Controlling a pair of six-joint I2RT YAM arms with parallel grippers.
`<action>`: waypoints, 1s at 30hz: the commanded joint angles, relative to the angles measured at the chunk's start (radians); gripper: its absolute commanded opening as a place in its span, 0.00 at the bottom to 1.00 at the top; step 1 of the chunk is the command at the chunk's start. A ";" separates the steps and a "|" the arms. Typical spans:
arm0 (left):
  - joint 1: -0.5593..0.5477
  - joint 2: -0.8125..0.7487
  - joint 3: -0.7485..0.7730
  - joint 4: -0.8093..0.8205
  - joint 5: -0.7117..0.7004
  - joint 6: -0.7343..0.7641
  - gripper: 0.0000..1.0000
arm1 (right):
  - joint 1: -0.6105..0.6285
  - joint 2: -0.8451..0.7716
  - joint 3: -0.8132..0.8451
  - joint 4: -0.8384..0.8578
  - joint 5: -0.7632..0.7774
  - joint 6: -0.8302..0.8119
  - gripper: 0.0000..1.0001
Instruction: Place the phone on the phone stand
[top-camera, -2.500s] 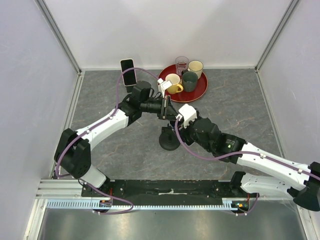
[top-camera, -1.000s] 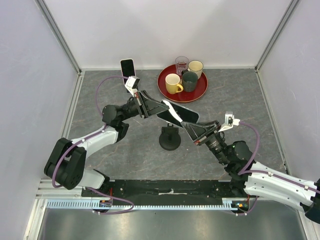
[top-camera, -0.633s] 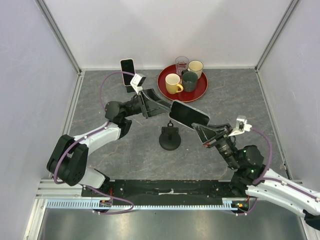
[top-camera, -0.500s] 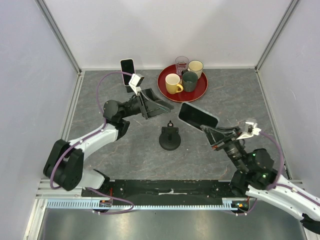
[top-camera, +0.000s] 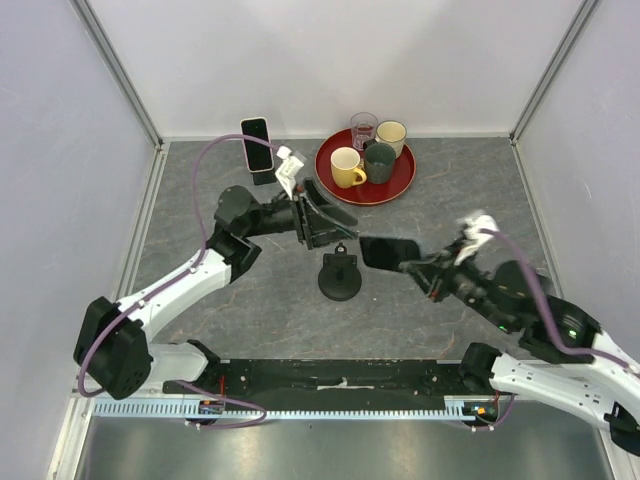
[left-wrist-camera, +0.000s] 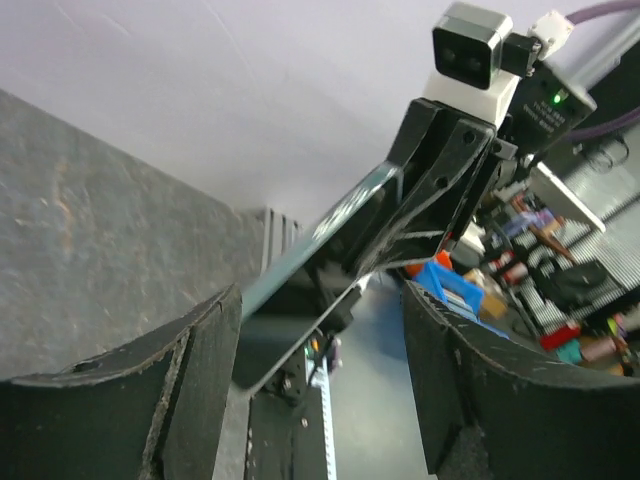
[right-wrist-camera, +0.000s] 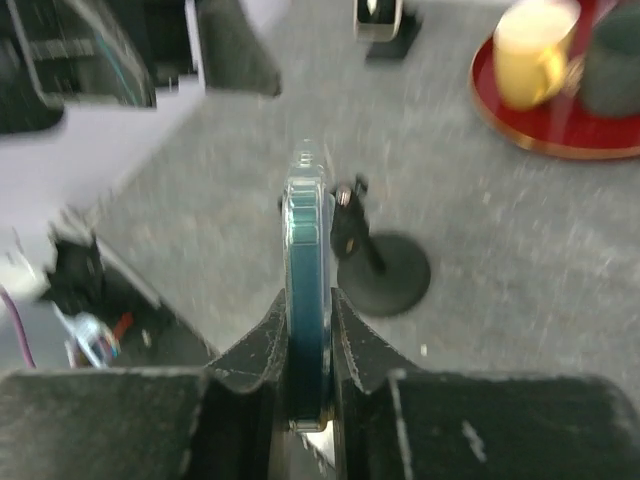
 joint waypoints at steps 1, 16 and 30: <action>-0.065 0.033 0.065 -0.052 0.135 0.127 0.72 | 0.004 0.101 0.025 -0.101 -0.206 -0.034 0.00; -0.247 0.152 0.220 -0.370 0.308 0.304 0.55 | 0.004 -0.053 -0.059 0.052 -0.410 -0.022 0.00; -0.269 0.128 0.220 -0.374 0.321 0.327 0.02 | 0.004 -0.103 -0.134 0.186 -0.270 0.016 0.41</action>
